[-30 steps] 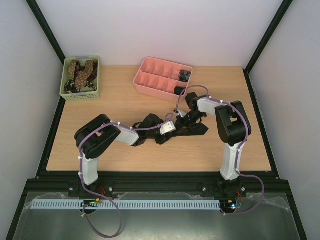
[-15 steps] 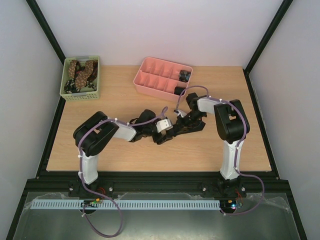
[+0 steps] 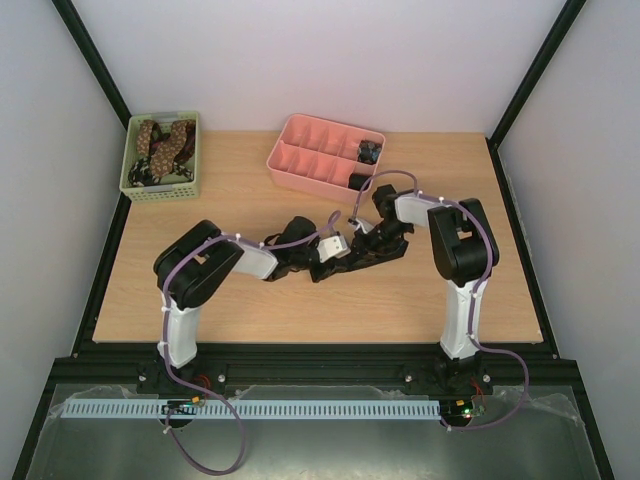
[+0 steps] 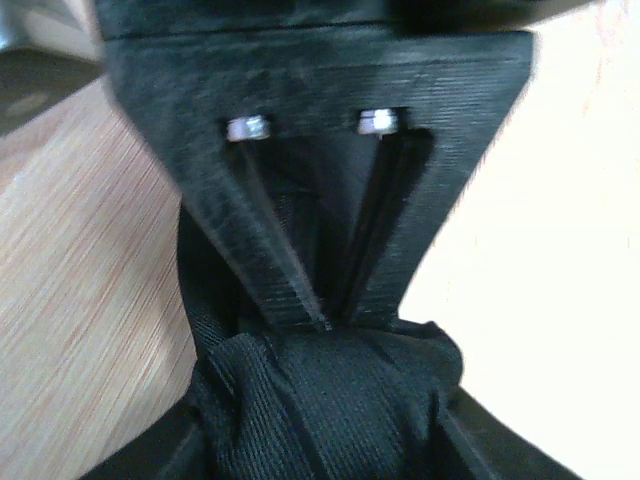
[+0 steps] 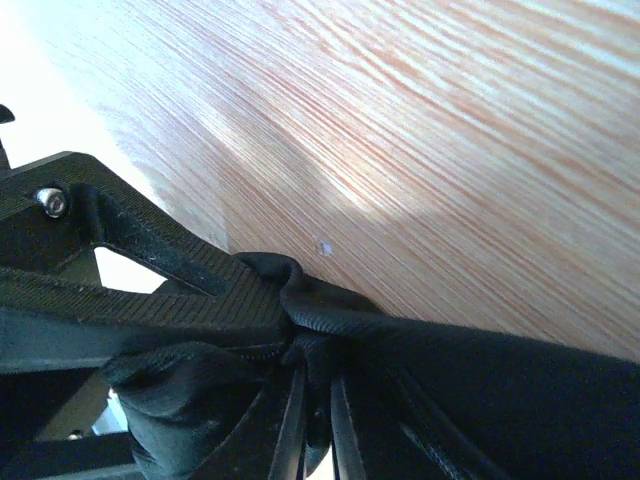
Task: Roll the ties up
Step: Roll the tie at the center of the board.
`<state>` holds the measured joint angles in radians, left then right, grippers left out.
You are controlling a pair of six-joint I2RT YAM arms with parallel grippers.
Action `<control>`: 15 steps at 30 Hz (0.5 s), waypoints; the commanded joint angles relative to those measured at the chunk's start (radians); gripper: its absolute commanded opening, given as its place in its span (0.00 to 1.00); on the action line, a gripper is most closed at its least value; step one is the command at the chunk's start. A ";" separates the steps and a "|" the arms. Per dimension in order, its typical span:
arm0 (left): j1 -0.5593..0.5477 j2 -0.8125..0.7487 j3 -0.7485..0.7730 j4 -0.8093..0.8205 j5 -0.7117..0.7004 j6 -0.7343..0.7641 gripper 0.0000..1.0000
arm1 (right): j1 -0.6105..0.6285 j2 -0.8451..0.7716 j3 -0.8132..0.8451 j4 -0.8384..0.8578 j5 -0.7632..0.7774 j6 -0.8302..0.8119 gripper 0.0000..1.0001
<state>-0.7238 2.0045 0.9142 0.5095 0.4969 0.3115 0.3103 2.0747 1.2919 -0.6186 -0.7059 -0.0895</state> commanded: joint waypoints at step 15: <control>0.009 -0.084 -0.115 -0.118 -0.020 0.028 0.30 | -0.015 -0.009 -0.100 0.045 0.041 0.046 0.18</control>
<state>-0.7193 1.9301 0.8143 0.5159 0.4938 0.3439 0.2813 2.0289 1.2598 -0.5774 -0.7223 -0.0429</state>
